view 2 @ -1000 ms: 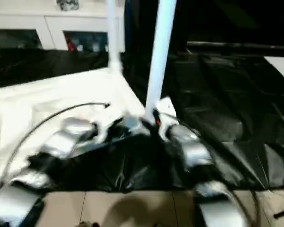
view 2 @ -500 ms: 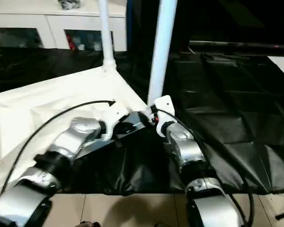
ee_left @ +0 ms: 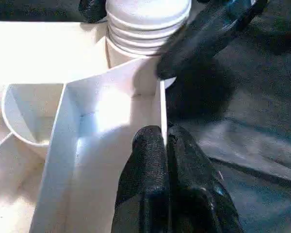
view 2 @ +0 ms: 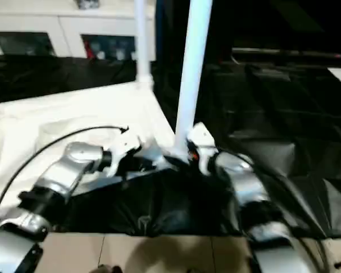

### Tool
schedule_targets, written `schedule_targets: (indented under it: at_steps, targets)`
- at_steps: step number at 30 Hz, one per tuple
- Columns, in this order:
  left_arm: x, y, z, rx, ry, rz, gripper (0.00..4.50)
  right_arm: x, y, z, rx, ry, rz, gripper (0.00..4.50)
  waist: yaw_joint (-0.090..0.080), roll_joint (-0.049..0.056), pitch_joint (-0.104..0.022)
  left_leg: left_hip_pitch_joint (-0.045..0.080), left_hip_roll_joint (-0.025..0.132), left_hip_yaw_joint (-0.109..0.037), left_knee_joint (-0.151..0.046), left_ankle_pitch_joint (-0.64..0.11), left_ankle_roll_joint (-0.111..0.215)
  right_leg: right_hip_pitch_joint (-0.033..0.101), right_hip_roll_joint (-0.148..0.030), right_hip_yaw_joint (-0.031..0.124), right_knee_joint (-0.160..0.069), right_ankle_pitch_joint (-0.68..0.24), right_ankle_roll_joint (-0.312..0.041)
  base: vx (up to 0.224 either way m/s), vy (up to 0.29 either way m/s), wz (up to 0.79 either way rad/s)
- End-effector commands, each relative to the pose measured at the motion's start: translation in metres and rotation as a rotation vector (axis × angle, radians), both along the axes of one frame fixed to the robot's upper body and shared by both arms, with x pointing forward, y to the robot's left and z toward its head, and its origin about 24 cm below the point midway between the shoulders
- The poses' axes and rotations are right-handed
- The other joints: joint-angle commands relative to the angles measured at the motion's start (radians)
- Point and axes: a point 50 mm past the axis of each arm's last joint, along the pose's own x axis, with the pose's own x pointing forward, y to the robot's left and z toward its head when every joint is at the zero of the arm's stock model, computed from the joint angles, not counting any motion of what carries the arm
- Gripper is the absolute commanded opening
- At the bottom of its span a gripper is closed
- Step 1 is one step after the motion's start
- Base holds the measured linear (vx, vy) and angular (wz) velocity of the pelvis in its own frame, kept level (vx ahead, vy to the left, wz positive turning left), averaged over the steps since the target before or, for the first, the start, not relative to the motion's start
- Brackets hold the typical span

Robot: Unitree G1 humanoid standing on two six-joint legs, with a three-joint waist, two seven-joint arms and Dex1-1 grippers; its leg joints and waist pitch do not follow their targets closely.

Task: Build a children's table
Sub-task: Rotate leg to tighten

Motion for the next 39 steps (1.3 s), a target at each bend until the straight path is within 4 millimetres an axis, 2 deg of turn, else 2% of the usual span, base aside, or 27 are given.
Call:
schedule_targets:
  at_steps: [1,2,5,7,10,16,20,22,23,24,25,26,27,28,29,30,33,34,35,36,37,39]
  targets:
    - [-0.002,-0.02,0.017,-0.068,-0.056,-0.111,0.0,-0.008,0.015,0.003,0.023,0.019,0.129,3.71,0.001,-0.001,-0.071,0.037,0.013,-0.002,-0.062,-0.388,0.02,0.035,-0.015,0.003,-0.065,-0.296,-0.207,0.0,0.0,0.0]
    - [-0.003,-0.019,0.017,-0.066,-0.053,-0.116,0.0,-0.009,0.015,0.003,0.021,0.021,0.136,3.71,0.001,0.002,-0.07,0.037,0.013,-0.003,-0.063,-0.394,0.017,0.034,-0.017,0.003,-0.065,-0.309,-0.205,0.0,0.0,0.0]
    - [-0.005,-0.017,0.016,-0.057,-0.039,-0.141,0.0,-0.013,0.014,0.004,0.01,0.027,0.165,3.52,0.003,0.0,-0.069,0.038,0.013,-0.004,-0.064,-0.407,0.009,0.032,-0.017,0.003,-0.069,-0.335,-0.195,0.0,0.0,0.0]
    - [-0.006,-0.017,0.015,-0.053,-0.034,-0.149,0.0,-0.013,0.015,0.004,0.007,0.026,0.17,3.2,0.001,0.0,-0.069,0.037,0.012,-0.006,-0.065,-0.42,0.001,0.031,-0.018,0.003,-0.07,-0.362,-0.187,0.0,0.0,0.0]
    - [-0.007,-0.016,0.014,-0.048,-0.025,-0.158,0.0,-0.015,0.016,0.003,0.002,0.029,0.183,3.0,0.001,0.001,-0.068,0.039,0.012,-0.008,-0.067,-0.433,-0.007,0.03,-0.018,0.003,-0.071,-0.374,-0.182,0.0,0.0,0.0]
    - [-0.007,-0.015,0.014,-0.044,-0.028,-0.138,0.0,-0.02,0.021,0.002,0.011,0.054,0.188,2.78,0.003,0.0,-0.069,0.038,0.012,-0.007,-0.066,-0.423,-0.004,0.029,-0.018,0.004,-0.07,-0.354,-0.185,0.0,0.0,0.0]
    - [0.002,-0.017,0.013,-0.04,-0.068,-0.027,0.0,-0.01,0.025,-0.002,0.022,0.041,0.062,2.75,0.0,-0.002,-0.069,0.037,0.01,-0.008,-0.066,-0.421,-0.009,0.029,-0.019,0.003,-0.07,-0.364,-0.179,0.0,0.0,0.0]
    - [0.005,-0.017,0.013,-0.038,-0.078,0.004,0.0,-0.007,0.026,-0.003,0.017,0.031,0.024,2.75,-0.008,-0.003,-0.068,0.037,0.007,-0.011,-0.066,-0.441,-0.022,0.028,-0.02,0.001,-0.075,-0.407,-0.168,0.0,0.0,0.0]
    - [0.012,-0.02,0.014,-0.038,-0.105,0.097,0.0,0.005,0.026,-0.007,0.006,0.01,-0.14,2.75,-0.009,-0.003,-0.068,0.038,0.007,-0.011,-0.066,-0.444,-0.021,0.028,-0.02,0.001,-0.076,-0.416,-0.163,0.0,0.0,0.0]
    - [0.016,-0.022,0.014,-0.038,-0.121,0.156,0.0,0.012,0.027,-0.01,0.003,0.002,-0.241,2.75,-0.019,0.0,-0.065,0.037,0.006,-0.01,-0.065,-0.447,-0.031,0.019,-0.021,0.003,-0.075,-0.432,-0.166,0.0,0.0,0.0]
    - [0.02,-0.023,0.014,-0.037,-0.135,0.209,0.0,0.018,0.027,-0.012,0.006,0.001,-0.332,2.74,-0.026,-0.001,-0.068,0.041,0.003,-0.016,-0.064,-0.467,-0.05,0.021,-0.023,-0.003,-0.077,-0.476,-0.152,0.0,0.0,0.0]
    - [0.021,-0.024,0.015,-0.039,-0.137,0.227,0.0,0.02,0.028,-0.013,0.009,0.003,-0.371,2.74,-0.03,-0.005,-0.067,0.037,0.001,-0.016,-0.065,-0.467,-0.049,0.024,-0.021,-0.004,-0.079,-0.489,-0.143,0.0,0.0,0.0]
    - [0.024,-0.029,0.015,-0.048,-0.14,0.304,0.0,0.027,0.033,-0.016,0.033,0.022,-0.509,2.74,-0.034,0.002,-0.066,0.039,0.002,-0.016,-0.065,-0.472,-0.047,0.02,-0.023,-0.003,-0.084,-0.494,-0.139,0.0,0.0,0.0]
    - [0.025,-0.03,0.015,-0.052,-0.14,0.329,0.0,0.029,0.035,-0.017,0.043,0.032,-0.544,2.74,-0.043,0.0,-0.066,0.039,0.002,-0.017,-0.063,-0.481,-0.046,0.017,-0.021,-0.003,-0.084,-0.488,-0.145,0.0,0.0,0.0]
    - [0.026,-0.034,0.015,-0.058,-0.141,0.37,0.0,0.032,0.041,-0.018,0.054,0.042,-0.589,2.74,-0.043,0.0,-0.068,0.036,0.001,-0.019,-0.064,-0.474,-0.043,0.024,-0.021,-0.006,-0.084,-0.483,-0.141,0.0,0.0,0.0]
    - [0.026,-0.035,0.015,-0.06,-0.142,0.381,0.0,0.032,0.043,-0.018,0.056,0.044,-0.601,2.74,-0.041,-0.005,-0.068,0.034,0.002,-0.016,-0.064,-0.457,-0.033,0.022,-0.021,-0.004,-0.082,-0.464,-0.143,0.0,0.0,0.0]
    - [0.026,-0.039,0.015,-0.07,-0.147,0.401,0.0,0.033,0.052,-0.017,0.064,0.04,-0.608,2.74,-0.036,-0.003,-0.072,0.035,0.002,-0.01,-0.061,-0.431,-0.012,0.022,-0.016,0.0,-0.081,-0.392,-0.154,0.0,0.0,0.0]
    - [0.025,-0.042,0.016,-0.082,-0.152,0.39,0.0,0.033,0.058,-0.016,0.083,0.045,-0.582,3.09,-0.035,-0.013,-0.073,0.03,0.002,-0.008,-0.06,-0.41,-0.005,0.027,-0.016,0.0,-0.077,-0.361,-0.16,0.0,0.0,0.0]
    - [0.023,-0.044,0.016,-0.09,-0.154,0.369,0.0,0.031,0.062,-0.015,0.105,0.058,-0.551,3.3,-0.033,-0.009,-0.074,0.03,0.002,-0.008,-0.06,-0.398,-0.002,0.029,-0.017,0.0,-0.074,-0.347,-0.164,0.0,0.0,0.0]
    - [0.023,-0.044,0.016,-0.09,-0.154,0.369,0.0,0.031,0.062,-0.015,0.105,0.058,-0.551,3.3,-0.031,-0.012,-0.074,0.029,0.003,-0.007,-0.059,-0.379,0.007,0.031,-0.017,0.001,-0.071,-0.326,-0.169,0.0,0.0,0.0]
    - [0.023,-0.046,0.016,-0.094,-0.157,0.361,0.0,0.032,0.065,-0.015,0.119,0.065,-0.538,3.53,-0.03,-0.01,-0.074,0.027,0.003,-0.006,-0.059,-0.369,0.013,0.032,-0.018,0.002,-0.07,-0.314,-0.173,0.0,0.0,0.0]
    - [0.021,-0.046,0.016,-0.1,-0.159,0.324,0.0,0.032,0.065,-0.014,0.11,0.047,-0.512,3.62,-0.03,-0.01,-0.073,0.027,0.003,-0.006,-0.06,-0.363,0.015,0.033,-0.018,0.001,-0.07,-0.312,-0.175,0.0,0.0,0.0]
